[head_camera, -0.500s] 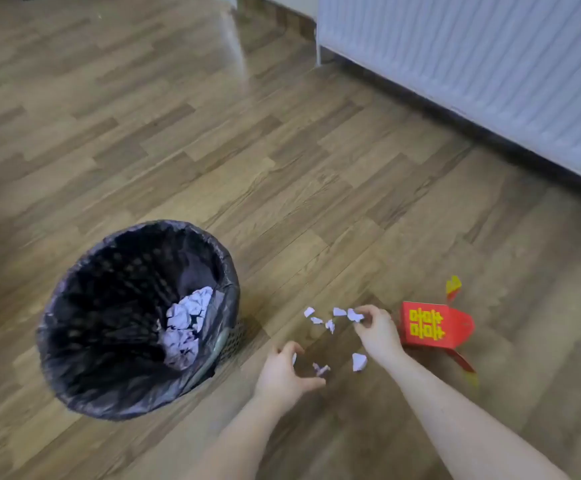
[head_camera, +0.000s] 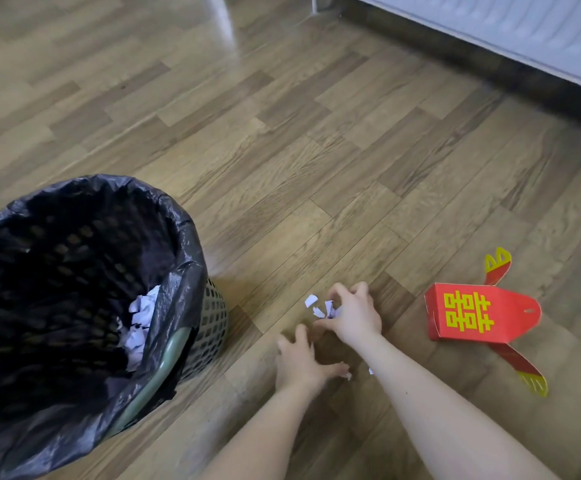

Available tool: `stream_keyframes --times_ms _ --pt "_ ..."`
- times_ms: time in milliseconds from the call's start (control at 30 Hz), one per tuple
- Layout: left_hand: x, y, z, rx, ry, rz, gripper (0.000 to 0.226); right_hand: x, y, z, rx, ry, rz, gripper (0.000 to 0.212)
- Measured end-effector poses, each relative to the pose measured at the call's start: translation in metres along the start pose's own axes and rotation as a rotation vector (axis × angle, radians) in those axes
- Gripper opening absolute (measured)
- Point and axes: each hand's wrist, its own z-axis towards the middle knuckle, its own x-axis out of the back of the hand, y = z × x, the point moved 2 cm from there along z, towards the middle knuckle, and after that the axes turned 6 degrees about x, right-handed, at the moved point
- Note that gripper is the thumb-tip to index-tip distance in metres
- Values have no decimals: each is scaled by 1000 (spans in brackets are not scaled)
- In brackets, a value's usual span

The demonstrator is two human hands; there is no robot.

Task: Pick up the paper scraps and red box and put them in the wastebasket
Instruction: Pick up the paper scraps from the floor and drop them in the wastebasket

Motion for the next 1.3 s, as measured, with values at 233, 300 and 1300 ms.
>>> stream_keyframes --times_ms 233,300,1300 --pt "-26 4 -2 -84 -35 283 51 -12 4 -14 113 48 30 14" --pt "-29 5 -3 -117 -14 272 42 -10 9 -19 125 60 44 14" --pt "212 78 -174 -678 642 -199 8 156 -184 -139 404 232 1212 10"
